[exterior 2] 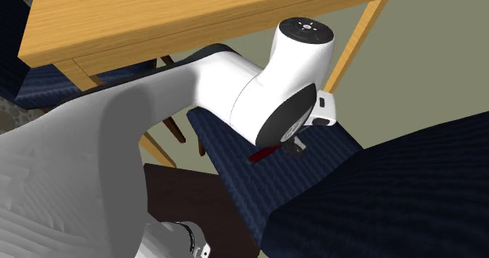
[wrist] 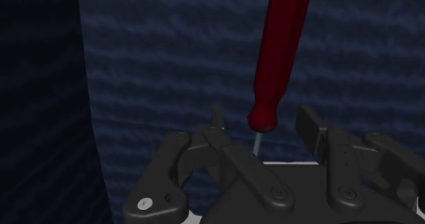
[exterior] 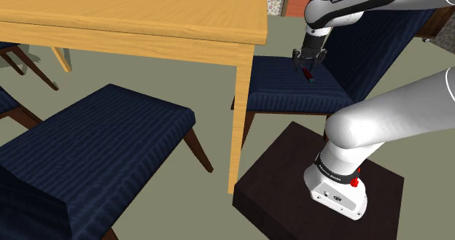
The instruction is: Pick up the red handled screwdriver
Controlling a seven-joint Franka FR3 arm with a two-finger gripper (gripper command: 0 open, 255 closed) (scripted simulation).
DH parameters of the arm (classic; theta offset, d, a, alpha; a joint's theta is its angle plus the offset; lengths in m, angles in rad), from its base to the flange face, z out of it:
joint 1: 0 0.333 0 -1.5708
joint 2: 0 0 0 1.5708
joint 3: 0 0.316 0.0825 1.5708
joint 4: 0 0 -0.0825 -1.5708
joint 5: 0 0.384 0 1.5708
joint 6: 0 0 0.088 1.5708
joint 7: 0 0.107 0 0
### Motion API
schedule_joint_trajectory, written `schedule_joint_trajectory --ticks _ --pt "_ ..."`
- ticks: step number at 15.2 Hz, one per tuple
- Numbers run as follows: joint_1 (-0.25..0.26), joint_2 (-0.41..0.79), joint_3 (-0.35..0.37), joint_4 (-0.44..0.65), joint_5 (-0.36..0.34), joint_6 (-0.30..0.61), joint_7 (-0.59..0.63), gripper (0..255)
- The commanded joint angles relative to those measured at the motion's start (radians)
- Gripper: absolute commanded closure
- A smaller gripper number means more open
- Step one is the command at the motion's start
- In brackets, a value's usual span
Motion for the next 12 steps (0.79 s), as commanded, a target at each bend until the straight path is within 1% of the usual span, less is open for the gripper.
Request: schedule_joint_trajectory --ticks 1,9,12 --pt "0.0 0.002 -0.001 -0.002 -0.001 0.004 0.0 255" --pt "-0.001 -0.001 0.002 -0.002 0.001 0.001 0.001 255" --pt "0.0 -0.013 0.008 0.03 0.006 -0.043 -0.001 255"
